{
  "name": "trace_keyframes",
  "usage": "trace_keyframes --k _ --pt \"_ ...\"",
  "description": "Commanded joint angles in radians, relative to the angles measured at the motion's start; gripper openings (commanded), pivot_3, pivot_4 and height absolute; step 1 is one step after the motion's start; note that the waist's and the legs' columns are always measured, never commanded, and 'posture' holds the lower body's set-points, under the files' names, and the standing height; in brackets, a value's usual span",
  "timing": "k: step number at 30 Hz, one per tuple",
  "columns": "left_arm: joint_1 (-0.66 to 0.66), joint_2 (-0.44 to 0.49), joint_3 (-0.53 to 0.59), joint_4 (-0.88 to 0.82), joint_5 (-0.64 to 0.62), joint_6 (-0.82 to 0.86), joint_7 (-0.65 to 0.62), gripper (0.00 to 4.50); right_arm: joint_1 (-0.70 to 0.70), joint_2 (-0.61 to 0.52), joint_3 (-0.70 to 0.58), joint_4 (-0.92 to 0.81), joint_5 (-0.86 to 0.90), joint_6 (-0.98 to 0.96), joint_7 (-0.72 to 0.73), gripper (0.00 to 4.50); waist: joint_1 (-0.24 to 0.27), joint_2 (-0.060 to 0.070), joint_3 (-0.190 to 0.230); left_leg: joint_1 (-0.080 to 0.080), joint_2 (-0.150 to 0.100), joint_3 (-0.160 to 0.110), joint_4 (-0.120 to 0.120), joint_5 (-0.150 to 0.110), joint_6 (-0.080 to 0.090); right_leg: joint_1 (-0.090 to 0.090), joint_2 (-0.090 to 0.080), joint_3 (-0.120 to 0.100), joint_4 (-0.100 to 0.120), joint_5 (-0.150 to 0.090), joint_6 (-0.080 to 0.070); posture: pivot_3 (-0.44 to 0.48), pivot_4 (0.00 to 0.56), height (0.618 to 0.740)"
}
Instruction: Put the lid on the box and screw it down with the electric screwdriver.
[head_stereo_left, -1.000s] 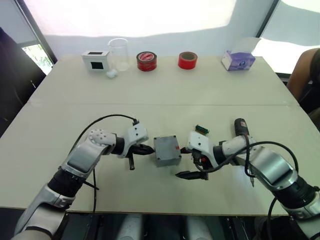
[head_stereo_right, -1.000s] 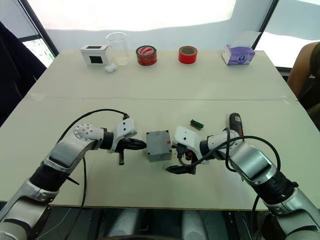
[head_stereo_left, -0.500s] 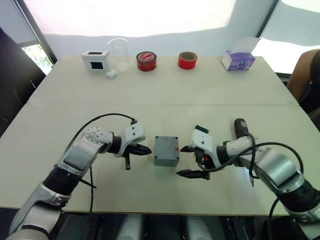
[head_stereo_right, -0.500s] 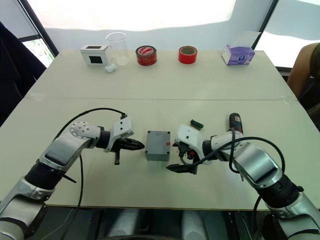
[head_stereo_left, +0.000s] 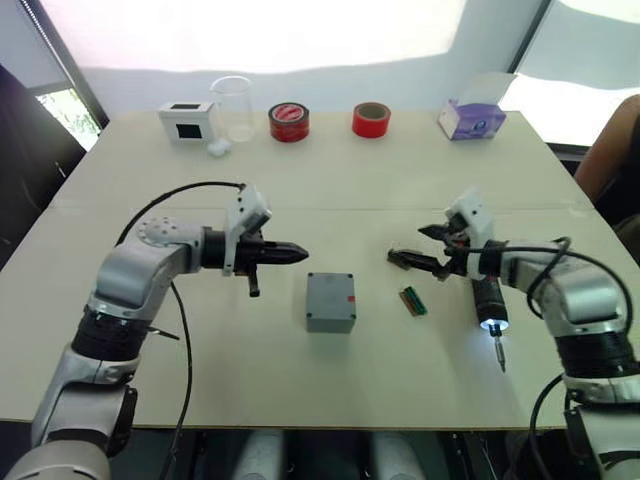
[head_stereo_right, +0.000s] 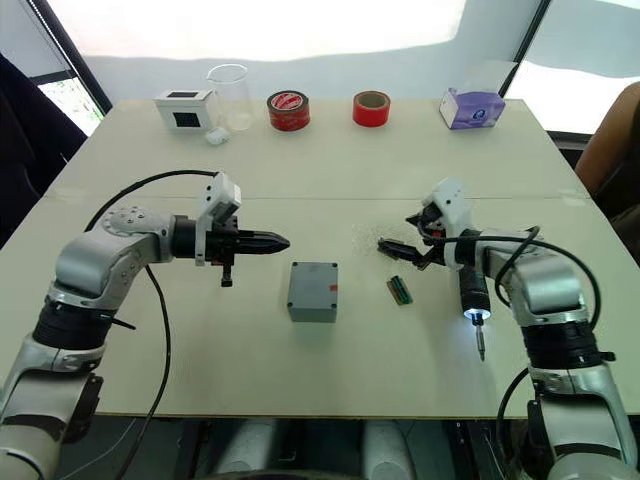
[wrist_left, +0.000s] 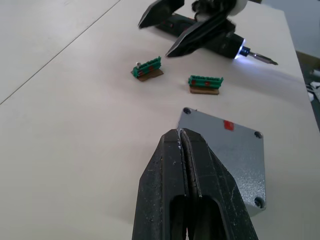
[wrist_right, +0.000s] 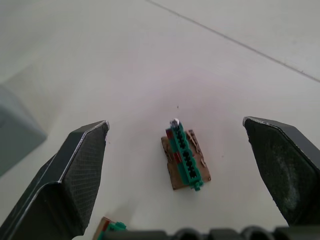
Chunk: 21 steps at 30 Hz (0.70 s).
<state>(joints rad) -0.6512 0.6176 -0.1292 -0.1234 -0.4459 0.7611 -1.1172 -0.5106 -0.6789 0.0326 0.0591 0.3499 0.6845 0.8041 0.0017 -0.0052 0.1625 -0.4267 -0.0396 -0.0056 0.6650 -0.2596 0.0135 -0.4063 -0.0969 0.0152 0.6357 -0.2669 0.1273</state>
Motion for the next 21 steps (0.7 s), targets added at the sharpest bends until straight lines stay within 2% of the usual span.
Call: trace_keyframes --k 1,3,6,13,21 --pt "-0.021 0.003 0.009 -0.041 -0.014 0.001 0.016 0.00 -0.022 0.019 -0.012 0.027 -0.021 -0.068 0.002 4.47 -0.001 0.000 0.000 0.000 0.000 0.000 0.000 0.000 0.000 0.000 0.000 0.000 0.000 0.000 0.000 0.000 0.150 0.740" --pt "-0.020 0.002 -0.003 -0.047 -0.001 -0.011 0.028 0.00 -0.022 0.030 -0.004 0.044 -0.034 -0.090 0.004 4.47 0.000 0.000 0.000 0.000 0.000 0.000 0.000 0.000 0.000 0.000 0.000 0.000 0.000 0.000 0.000 0.000 0.150 0.740" --pt "-0.023 -0.009 -0.026 -0.044 0.027 -0.042 0.050 0.00 -0.026 0.051 0.000 0.075 -0.050 -0.119 -0.002 3.76 0.002 0.000 0.000 0.000 0.000 0.000 0.000 0.000 0.000 0.000 0.000 0.000 0.000 0.000 0.000 0.000 0.150 0.740" --pt "-0.027 -0.044 -0.038 0.004 0.066 -0.092 0.099 0.00 -0.030 0.079 0.005 0.107 -0.078 -0.144 -0.008 1.14 0.003 0.000 0.000 0.000 0.000 0.000 0.000 0.001 -0.001 0.000 0.000 0.000 0.000 0.000 0.000 0.000 0.150 0.740" --pt "-0.025 -0.044 -0.039 0.004 0.058 -0.090 0.094 0.00 -0.040 0.095 0.008 0.133 -0.092 -0.164 -0.015 1.14 0.003 0.000 0.000 0.000 0.000 0.000 0.000 0.001 -0.001 0.000 0.000 0.000 0.000 0.000 0.000 0.000 0.150 0.740"
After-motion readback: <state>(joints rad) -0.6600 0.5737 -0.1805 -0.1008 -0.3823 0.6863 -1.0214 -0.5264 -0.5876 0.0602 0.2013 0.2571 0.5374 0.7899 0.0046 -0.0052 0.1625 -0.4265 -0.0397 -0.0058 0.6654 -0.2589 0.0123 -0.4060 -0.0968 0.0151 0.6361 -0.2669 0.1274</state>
